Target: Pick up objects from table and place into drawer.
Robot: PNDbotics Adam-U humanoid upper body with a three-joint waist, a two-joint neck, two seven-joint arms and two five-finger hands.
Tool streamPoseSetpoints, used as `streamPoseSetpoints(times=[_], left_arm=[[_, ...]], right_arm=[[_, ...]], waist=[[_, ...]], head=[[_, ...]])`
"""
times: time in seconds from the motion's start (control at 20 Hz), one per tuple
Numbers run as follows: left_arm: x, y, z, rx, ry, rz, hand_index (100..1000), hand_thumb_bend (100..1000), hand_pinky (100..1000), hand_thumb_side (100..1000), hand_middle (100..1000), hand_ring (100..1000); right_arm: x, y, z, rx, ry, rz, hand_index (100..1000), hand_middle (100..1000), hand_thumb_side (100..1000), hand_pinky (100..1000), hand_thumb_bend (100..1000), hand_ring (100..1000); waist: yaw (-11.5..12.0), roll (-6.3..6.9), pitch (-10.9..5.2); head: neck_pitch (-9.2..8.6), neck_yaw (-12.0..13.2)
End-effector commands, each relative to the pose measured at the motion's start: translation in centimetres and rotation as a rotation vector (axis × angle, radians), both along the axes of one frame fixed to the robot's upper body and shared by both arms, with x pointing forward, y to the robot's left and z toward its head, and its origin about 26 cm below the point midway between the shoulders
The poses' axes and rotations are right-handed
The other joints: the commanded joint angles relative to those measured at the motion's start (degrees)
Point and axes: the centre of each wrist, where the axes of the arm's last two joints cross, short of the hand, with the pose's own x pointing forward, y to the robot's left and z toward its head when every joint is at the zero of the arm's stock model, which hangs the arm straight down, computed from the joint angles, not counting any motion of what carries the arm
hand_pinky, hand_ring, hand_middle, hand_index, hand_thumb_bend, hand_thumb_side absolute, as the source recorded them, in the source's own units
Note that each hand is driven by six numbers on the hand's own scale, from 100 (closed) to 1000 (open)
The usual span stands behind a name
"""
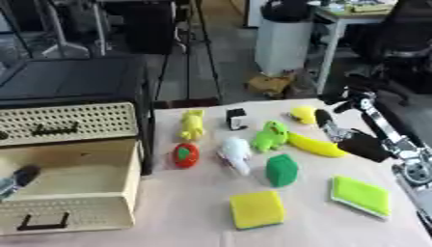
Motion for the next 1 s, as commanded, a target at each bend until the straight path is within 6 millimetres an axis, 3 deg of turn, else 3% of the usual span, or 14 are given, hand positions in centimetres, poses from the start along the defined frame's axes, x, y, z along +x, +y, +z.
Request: streamPoseSetpoints(times=[0.05,0.35,0.7,1.0], left_arm=[[0.3,1.4,1.9,-0.095,-0.062,0.000,729,692,100,1000,237,100],[1.4,2.4,3.0,-0.227,-0.100,-0.010,746,667,150,1000,319,100],[1.8,2.3,3.5,-0.301,-0.108,-0.038,750,651,170,1000,340,100],[1.8,2.4,3.5,-0.300,-0.095,-0.048,756,638,177,1000,345,100]], right_arm=[[0.3,-0.9,1.4,-0.036,-0.016,-0.010,772,712,639,672,226,744],[1.1,-1.3,1.6,-0.095,0.039,0.008,775,722,549,678,227,754],[2.8,-1.6,0.9,-0.204,0.180,0.095,807,784,522,708,292,811],[3.5,0.1,0.9,-0.365,0.250,0.223,840,878,517,752,364,888]], waist=[[0.1,-0.17,-0.35],[0.1,-0.73,-0.13],[0.4,-1.02,0.53],[0.6,-1.14,0.84]], head=[[-0.20,-0.6],[-0.15,-1.3],[-0.24,-1.4],[0.05,-1.6]])
